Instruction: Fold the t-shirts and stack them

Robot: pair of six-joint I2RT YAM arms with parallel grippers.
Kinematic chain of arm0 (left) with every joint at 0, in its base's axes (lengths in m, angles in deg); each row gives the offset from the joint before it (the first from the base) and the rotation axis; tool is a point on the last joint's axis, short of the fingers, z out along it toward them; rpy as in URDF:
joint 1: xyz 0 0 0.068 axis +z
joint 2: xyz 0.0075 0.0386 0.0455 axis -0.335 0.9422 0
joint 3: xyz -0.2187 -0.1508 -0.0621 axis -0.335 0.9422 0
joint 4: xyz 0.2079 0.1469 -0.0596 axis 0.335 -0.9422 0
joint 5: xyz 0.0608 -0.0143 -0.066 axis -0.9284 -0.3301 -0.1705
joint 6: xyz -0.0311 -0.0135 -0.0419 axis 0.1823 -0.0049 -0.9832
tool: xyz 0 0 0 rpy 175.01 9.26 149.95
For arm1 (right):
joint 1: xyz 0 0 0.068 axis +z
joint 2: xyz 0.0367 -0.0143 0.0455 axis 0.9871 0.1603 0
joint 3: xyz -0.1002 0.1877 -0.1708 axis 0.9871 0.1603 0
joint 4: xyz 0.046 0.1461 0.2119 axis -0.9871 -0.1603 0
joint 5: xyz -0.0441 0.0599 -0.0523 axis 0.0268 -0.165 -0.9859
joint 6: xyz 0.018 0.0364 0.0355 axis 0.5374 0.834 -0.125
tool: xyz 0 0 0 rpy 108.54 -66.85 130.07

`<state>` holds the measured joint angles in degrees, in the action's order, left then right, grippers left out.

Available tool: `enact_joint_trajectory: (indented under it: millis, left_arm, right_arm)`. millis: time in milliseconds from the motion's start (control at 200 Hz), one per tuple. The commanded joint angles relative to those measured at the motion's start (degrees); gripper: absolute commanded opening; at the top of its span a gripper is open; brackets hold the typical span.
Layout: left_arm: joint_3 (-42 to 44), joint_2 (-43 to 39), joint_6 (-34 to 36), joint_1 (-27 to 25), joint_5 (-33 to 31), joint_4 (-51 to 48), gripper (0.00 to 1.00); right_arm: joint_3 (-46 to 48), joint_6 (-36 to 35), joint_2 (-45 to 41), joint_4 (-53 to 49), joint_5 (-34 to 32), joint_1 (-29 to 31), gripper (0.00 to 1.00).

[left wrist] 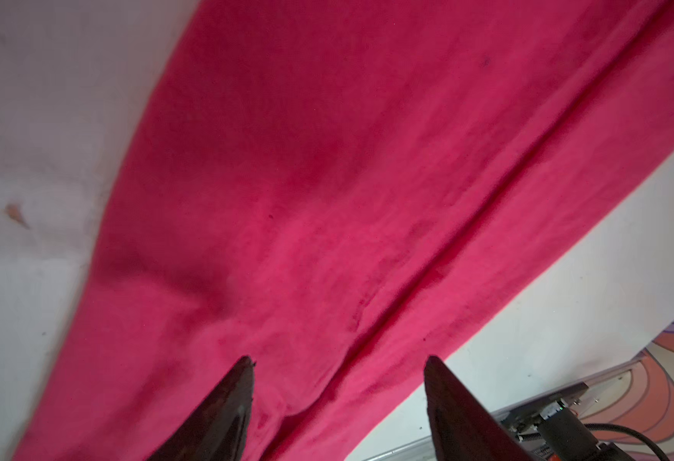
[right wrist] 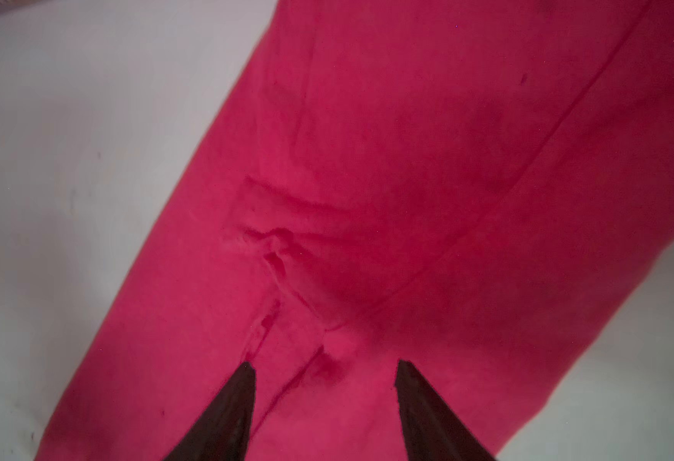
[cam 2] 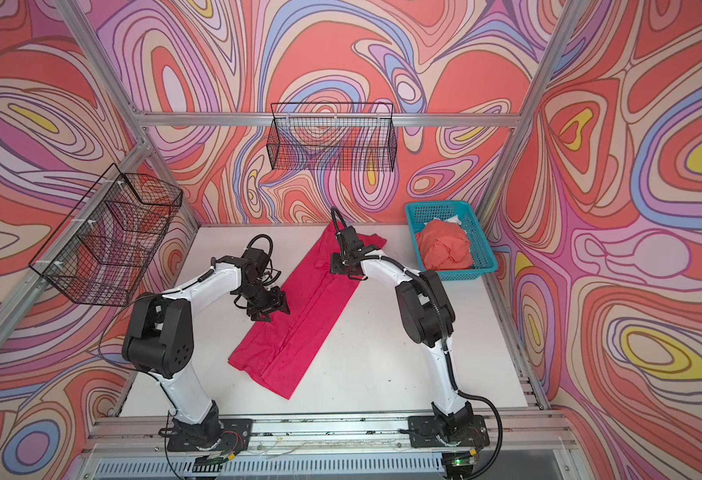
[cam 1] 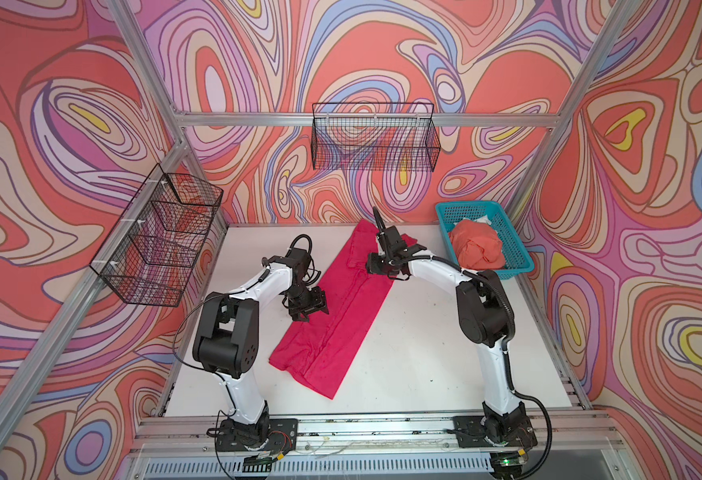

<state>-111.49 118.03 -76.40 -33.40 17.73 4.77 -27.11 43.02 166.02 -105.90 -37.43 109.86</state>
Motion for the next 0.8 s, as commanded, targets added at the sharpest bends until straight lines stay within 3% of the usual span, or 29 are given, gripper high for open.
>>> enact_joint_trajectory:
  millis: [0, 150, 451, 796]
  left_arm:
    - [3.92, 1.82, -0.83, -0.15, -0.41, 2.28, 0.68]
    - [9.93, 0.1, -1.15, -0.99, 0.58, 3.16, 0.67]
    - [16.59, -1.15, -4.27, -7.81, 5.38, 4.84, 0.66]
    - [10.42, 3.01, -7.39, -14.01, 8.51, 5.94, 0.67]
  right_arm:
    - [3.02, 3.12, -0.48, 4.66, 1.34, -0.7, 0.6]
    - [0.9, 0.39, 2.94, 2.92, 0.72, -0.73, 0.6]
    - [-8.8, -5.29, 9.9, -2.98, 2.04, -0.74, 0.6]
    - [-20.52, -8.98, 17.57, -7.79, 2.45, -0.77, 0.6]
